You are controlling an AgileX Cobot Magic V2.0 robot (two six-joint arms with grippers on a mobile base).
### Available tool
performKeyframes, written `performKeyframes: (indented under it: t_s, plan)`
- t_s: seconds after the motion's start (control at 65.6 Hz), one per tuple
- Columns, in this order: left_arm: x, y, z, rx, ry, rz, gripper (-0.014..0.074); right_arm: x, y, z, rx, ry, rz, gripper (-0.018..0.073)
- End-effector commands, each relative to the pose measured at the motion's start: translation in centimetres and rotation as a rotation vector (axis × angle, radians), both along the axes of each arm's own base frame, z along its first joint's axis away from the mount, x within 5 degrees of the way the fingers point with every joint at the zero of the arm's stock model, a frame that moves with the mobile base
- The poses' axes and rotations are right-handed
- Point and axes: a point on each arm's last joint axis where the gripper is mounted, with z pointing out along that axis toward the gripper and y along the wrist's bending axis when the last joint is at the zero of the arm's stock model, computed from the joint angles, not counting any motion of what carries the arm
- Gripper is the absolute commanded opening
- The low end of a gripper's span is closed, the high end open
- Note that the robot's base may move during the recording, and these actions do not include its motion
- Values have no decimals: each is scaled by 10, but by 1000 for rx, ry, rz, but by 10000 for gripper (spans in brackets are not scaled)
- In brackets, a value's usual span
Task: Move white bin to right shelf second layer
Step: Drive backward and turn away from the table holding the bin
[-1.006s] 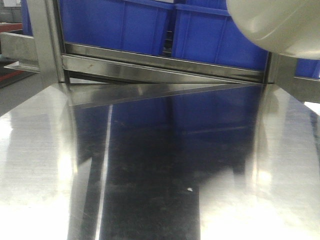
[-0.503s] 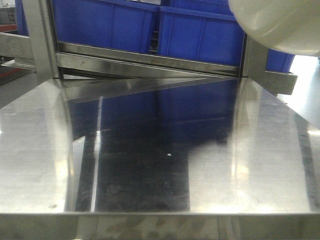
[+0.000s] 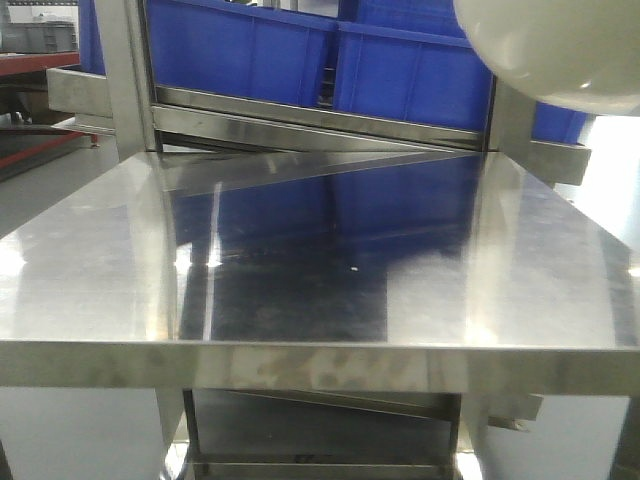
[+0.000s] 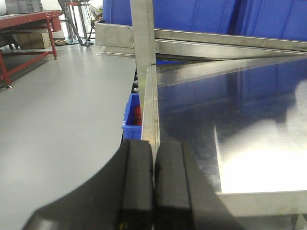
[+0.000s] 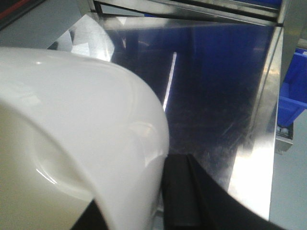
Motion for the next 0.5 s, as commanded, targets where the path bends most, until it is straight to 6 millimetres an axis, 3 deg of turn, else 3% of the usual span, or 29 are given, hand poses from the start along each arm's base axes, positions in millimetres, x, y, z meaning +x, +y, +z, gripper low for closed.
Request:
performKeyframes:
  t_s: [0.0,0.488]
  plan:
    - [1,0,-4,-9,-63,-6,85,1,-1,19,42,-126,-11,52]
    - [1,0,-4,-9,-63,-6,85,1,-1,19,42,-126,-11,52]
